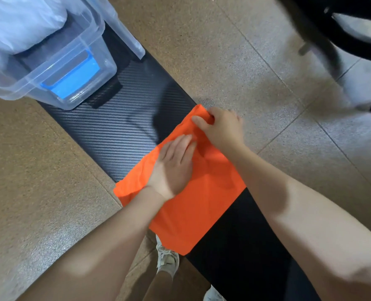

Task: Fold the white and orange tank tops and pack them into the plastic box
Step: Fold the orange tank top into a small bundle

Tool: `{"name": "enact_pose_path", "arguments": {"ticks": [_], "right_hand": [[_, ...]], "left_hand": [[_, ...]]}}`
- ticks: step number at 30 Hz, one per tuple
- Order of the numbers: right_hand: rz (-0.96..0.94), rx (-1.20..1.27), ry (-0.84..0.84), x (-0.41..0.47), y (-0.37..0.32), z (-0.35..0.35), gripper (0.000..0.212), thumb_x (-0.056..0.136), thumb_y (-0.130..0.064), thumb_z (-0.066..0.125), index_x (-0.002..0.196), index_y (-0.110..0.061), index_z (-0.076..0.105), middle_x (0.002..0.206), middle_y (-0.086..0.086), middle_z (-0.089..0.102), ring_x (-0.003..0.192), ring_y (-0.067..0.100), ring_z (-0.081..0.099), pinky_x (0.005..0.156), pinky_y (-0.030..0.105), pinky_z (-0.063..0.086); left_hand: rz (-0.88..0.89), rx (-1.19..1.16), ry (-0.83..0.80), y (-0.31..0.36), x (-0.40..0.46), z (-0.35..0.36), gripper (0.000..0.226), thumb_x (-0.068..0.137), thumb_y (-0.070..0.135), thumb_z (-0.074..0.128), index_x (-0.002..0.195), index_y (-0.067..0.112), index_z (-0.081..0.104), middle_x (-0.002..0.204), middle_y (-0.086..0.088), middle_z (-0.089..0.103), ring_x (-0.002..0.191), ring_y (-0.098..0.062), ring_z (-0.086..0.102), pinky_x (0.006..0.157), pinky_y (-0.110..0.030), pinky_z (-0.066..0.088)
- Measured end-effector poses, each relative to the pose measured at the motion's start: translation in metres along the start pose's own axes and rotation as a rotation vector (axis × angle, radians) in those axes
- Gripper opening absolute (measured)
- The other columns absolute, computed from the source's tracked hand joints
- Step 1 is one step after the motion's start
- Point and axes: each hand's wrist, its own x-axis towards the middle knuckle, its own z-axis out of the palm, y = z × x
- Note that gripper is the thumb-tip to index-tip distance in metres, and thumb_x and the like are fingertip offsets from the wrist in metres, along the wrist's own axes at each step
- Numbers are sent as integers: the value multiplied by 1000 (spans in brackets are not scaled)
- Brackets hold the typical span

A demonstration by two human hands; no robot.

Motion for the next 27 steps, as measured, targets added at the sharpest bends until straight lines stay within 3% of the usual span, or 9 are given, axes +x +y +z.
{"name": "enact_pose_path", "arguments": {"ticks": [2, 5, 10, 13, 16, 19, 22, 24, 27], "right_hand": [[-31, 145, -56, 5, 1, -2, 35, 85, -40, 60, 62, -18, 47, 69, 5, 57, 84, 27, 54, 76, 36, 35], [-49, 415, -56, 10, 5, -6, 14, 85, -23, 62, 86, -9, 66, 74, 1, 59, 76, 19, 54, 75, 34, 41], [-23, 86, 59, 16, 10, 2, 41, 93, -33, 45, 131, -18, 49, 130, 12, 52, 122, 33, 44, 104, 44, 29], [-238, 38, 266, -19, 2, 18, 56, 91, -36, 41, 138, -6, 39, 145, 17, 40, 135, 33, 34, 111, 41, 19], [-427, -75, 122, -63, 17, 50, 63, 90, -44, 39, 142, -11, 29, 150, 12, 35, 139, 25, 26, 113, 42, 18], [-241, -207, 48, -68, 45, 52, 66, 89, -51, 29, 146, -18, 24, 154, 6, 29, 142, 24, 25, 113, 43, 14], [56, -187, -103, -62, 71, 41, 72, 88, -56, 9, 150, -17, 10, 158, 5, 17, 146, 23, 13, 116, 41, 6], [219, -82, -197, -65, 92, 31, 64, 95, -52, 16, 146, -14, 25, 152, 8, 31, 140, 26, 27, 113, 43, 21], [241, 90, -269, -72, 110, 11, 47, 98, -42, 31, 129, -11, 49, 133, 10, 49, 120, 31, 49, 95, 42, 42]], "left_hand": [[14, 51, -83, 4, -2, 2, 53, 77, 26, 45, 126, 3, 46, 129, -16, 58, 124, -24, 37, 106, -36, 26], [34, 135, -194, 5, -2, 1, 62, 80, 36, 40, 134, 5, 37, 140, -11, 49, 132, -22, 37, 111, -35, 19], [-8, 148, -318, -8, 14, 3, 73, 79, 53, 37, 138, 10, 40, 146, -14, 40, 133, -27, 41, 109, -38, 18], [-35, 89, -309, -14, 11, 6, 83, 74, 57, 41, 138, 4, 39, 146, -19, 37, 136, -28, 34, 110, -38, 16], [-46, 58, -323, -21, 12, 8, 92, 68, 54, 45, 138, -4, 33, 147, -24, 33, 138, -30, 21, 111, -38, 13], [-48, -27, -367, -26, 12, 6, 85, 74, 48, 43, 141, -3, 29, 151, -22, 26, 140, -31, 17, 113, -37, 11], [-70, -26, -390, -29, 10, 0, 69, 79, 41, 39, 136, 1, 41, 146, -17, 38, 133, -33, 37, 110, -39, 27], [-115, 39, -339, -27, 23, -8, 53, 82, 39, 39, 120, 6, 57, 127, -14, 57, 112, -33, 55, 93, -39, 42], [-129, 130, -229, -21, 62, -15, 33, 81, 31, 43, 97, 10, 63, 99, -10, 65, 85, -30, 64, 77, -36, 35]]}}
